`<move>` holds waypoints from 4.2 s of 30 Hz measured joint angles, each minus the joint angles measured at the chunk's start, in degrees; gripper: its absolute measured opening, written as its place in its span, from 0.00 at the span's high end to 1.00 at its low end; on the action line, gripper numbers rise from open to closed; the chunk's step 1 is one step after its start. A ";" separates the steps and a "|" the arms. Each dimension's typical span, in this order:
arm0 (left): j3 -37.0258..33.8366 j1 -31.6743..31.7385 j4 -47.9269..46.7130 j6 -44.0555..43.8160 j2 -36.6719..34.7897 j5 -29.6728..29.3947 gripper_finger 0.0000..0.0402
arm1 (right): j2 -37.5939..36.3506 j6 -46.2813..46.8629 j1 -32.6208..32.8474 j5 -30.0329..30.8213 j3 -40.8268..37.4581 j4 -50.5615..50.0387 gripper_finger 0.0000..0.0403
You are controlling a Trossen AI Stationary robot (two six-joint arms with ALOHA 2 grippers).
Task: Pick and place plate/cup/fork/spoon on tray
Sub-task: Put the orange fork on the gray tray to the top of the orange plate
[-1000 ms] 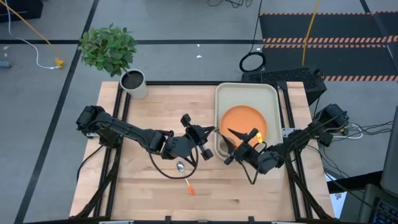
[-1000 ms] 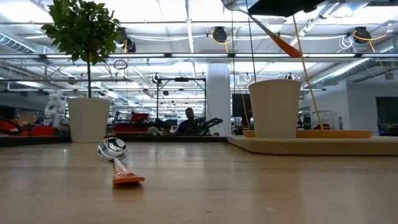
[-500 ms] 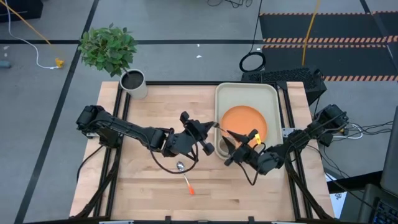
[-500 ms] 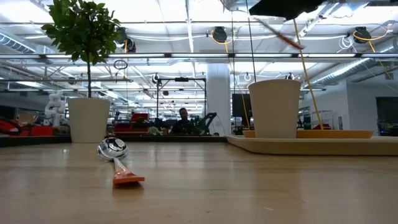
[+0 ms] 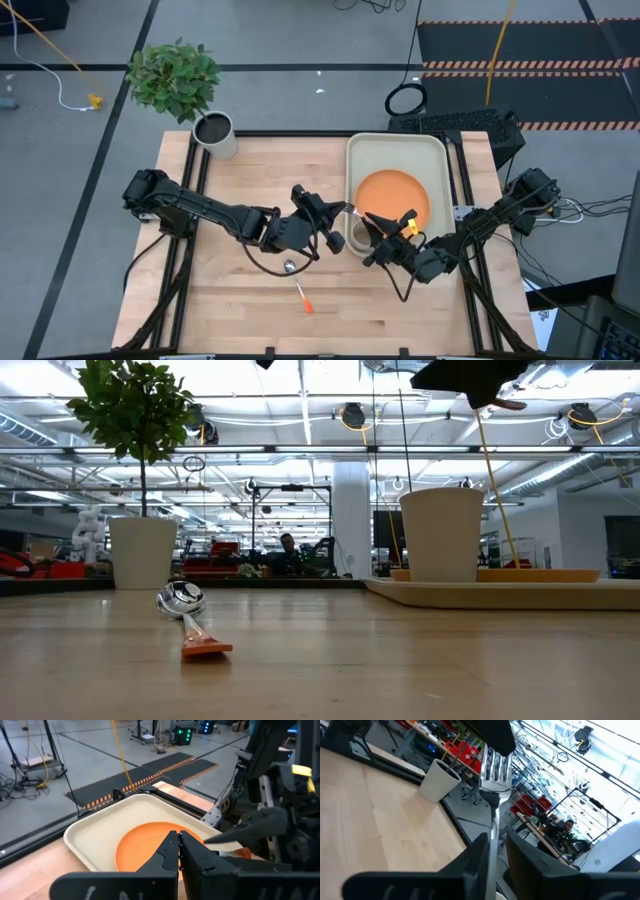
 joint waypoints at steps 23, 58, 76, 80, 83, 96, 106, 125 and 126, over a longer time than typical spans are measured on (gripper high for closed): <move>0.07 0.53 -1.28 4.65 0.50 4.20 0.90 | -0.01 1.02 0.05 -0.05 -0.03 0.00 0.99; 0.02 -0.71 -30.03 14.06 -14.08 5.05 0.51 | -18.69 24.98 -35.32 -47.73 1.08 -36.76 0.99; 0.02 -0.71 -36.16 9.37 -14.10 5.03 0.51 | -13.98 -5.09 -73.54 -81.03 5.38 -64.92 0.99; 0.02 -0.71 -36.11 9.33 -14.10 5.03 0.51 | -10.52 -5.44 -77.79 -84.41 5.38 -65.04 0.99; 0.02 -0.71 -36.10 9.31 -14.10 5.03 0.51 | -7.70 -7.25 -80.06 -85.69 5.38 -65.35 0.99; 0.02 -0.71 -36.16 9.20 -14.10 5.54 0.51 | 0.71 -8.54 -84.52 -88.75 5.38 -65.66 0.99; 0.02 -0.71 -36.67 9.35 -14.10 5.58 0.51 | 1.21 -10.60 -84.69 -90.24 5.38 -67.43 0.99; 0.02 -0.71 -36.71 8.69 -14.10 5.71 0.51 | 1.23 -12.44 -84.62 -91.27 5.38 -69.13 0.99; 0.02 -0.71 -36.71 8.53 -14.10 5.81 0.51 | 1.23 -12.44 -84.62 -91.25 5.38 -69.13 0.99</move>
